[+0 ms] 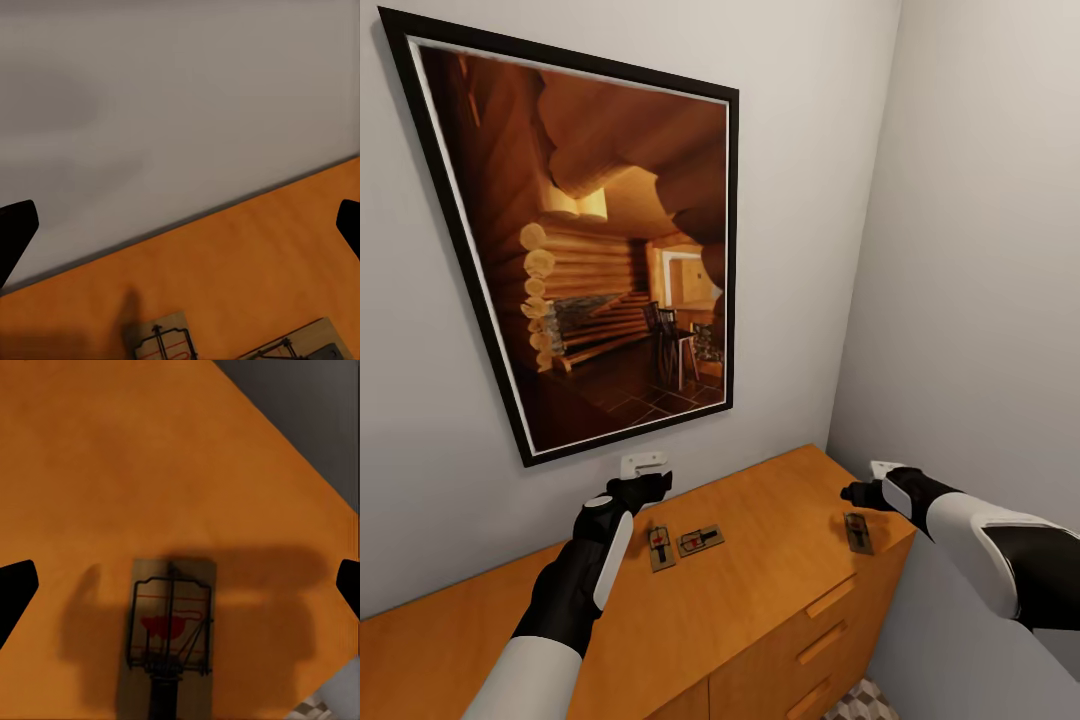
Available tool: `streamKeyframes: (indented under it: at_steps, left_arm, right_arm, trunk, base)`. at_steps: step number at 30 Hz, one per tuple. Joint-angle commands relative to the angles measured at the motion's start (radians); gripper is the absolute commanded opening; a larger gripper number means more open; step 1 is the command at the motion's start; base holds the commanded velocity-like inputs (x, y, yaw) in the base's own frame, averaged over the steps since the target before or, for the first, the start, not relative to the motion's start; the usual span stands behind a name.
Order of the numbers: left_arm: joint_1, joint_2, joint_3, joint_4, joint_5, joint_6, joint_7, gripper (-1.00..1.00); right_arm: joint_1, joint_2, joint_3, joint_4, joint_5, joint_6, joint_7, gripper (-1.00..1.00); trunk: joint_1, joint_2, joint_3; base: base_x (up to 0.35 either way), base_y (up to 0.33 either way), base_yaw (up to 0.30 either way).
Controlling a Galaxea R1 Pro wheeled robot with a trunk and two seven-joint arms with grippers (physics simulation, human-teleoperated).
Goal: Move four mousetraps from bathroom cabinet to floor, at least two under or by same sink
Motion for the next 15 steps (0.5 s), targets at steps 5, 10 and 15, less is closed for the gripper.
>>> streamKeyframes:
  at_steps: [5,10,15]
  left_arm:
    - [0.000,0.000,-0.002,-0.001,0.006,0.005,0.006,1.00]
    - [0.000,0.000,-0.001,-0.001,0.005,0.005,0.006,1.00]
    - [0.000,0.000,-0.002,-0.001,0.005,0.005,0.006,1.00]
  right_arm:
    - [-0.001,0.000,0.007,0.004,-0.011,-0.006,-0.004,1.00]
    - [-0.001,0.000,0.007,0.004,-0.012,0.004,-0.006,1.00]
    - [-0.001,0.000,0.007,0.004,-0.012,0.050,-0.006,1.00]
  trunk:
    - [0.000,-0.001,-0.001]
    - [0.000,-0.001,-0.001]
    - [0.000,-0.001,-0.001]
  base:
    - [0.000,0.000,0.000]
    - [0.000,0.000,0.000]
    - [0.000,0.000,0.000]
